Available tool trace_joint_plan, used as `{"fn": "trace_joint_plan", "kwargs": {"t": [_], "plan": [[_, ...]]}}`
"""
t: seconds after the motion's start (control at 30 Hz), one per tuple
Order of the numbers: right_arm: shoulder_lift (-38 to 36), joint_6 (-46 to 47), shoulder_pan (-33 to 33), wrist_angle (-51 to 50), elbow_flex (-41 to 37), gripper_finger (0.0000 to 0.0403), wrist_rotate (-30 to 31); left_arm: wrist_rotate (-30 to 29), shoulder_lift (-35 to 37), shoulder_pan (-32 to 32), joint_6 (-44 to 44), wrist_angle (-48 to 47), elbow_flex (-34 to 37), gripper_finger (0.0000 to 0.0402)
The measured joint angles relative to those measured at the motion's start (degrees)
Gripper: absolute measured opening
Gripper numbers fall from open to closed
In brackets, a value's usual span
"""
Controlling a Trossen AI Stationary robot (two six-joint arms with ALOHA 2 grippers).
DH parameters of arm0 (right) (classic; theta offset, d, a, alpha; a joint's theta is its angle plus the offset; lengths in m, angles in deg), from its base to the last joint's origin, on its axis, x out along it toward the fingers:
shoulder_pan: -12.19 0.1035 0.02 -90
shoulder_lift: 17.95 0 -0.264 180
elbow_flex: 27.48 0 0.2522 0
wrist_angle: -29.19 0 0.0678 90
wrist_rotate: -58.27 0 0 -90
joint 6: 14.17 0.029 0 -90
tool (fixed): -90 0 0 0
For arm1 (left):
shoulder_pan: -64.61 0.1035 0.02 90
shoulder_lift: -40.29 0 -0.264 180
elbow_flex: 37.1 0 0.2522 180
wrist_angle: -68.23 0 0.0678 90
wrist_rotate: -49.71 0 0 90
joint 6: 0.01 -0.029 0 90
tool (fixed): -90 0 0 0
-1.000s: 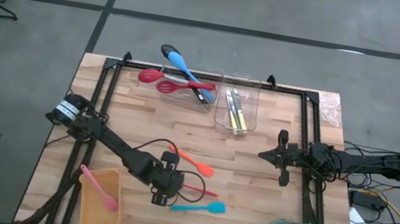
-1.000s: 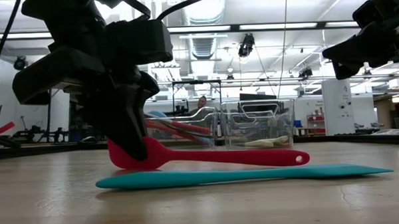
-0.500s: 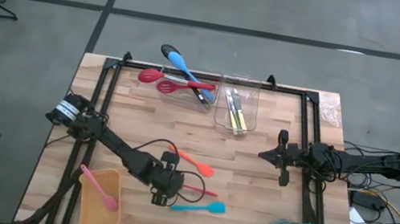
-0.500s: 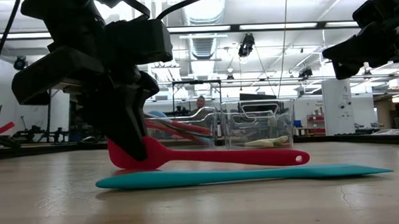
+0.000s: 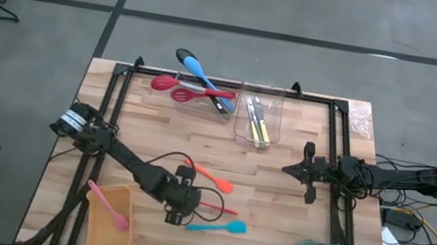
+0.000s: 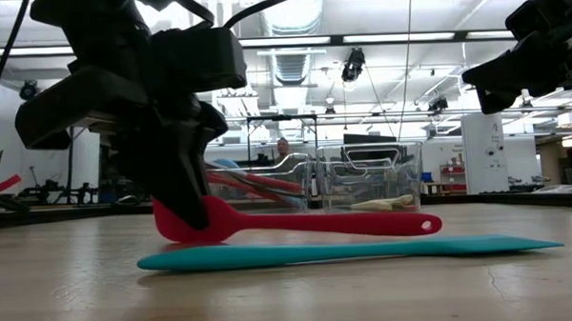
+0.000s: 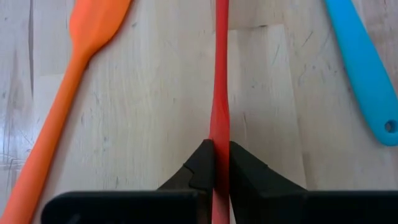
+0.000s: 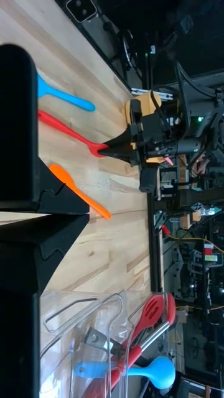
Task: Pick & Place Kitchen Items
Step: Put the red spatula into the yellow bin
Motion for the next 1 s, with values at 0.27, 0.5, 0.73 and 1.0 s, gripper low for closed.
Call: {"fn": "trace_joint_plan", "kwargs": {"t": [0.27, 0.5, 0.73, 1.0], "plan": [[0.0, 0.1, 0.0, 0.0, 0.0, 0.0008, 0.0, 0.9, 2.7, -0.6, 0.2, -4.9, 0.1, 0.003], [0.0, 0.0, 0.0, 0.0, 0.0, 0.0008, 0.0, 1.9, 9.6, -2.1, 2.1, -13.0, -0.3, 0.0028], [0.0, 0.0, 0.0, 0.0, 0.0, 0.0008, 0.0, 2.0, 17.1, -4.5, 5.9, -16.2, -0.1, 0.0024], [0.0, 0.0, 0.0, 0.0, 0.0, 0.0009, 0.0, 9.8, 25.7, -9.0, 6.7, -24.0, -0.1, 0.0029]]}}
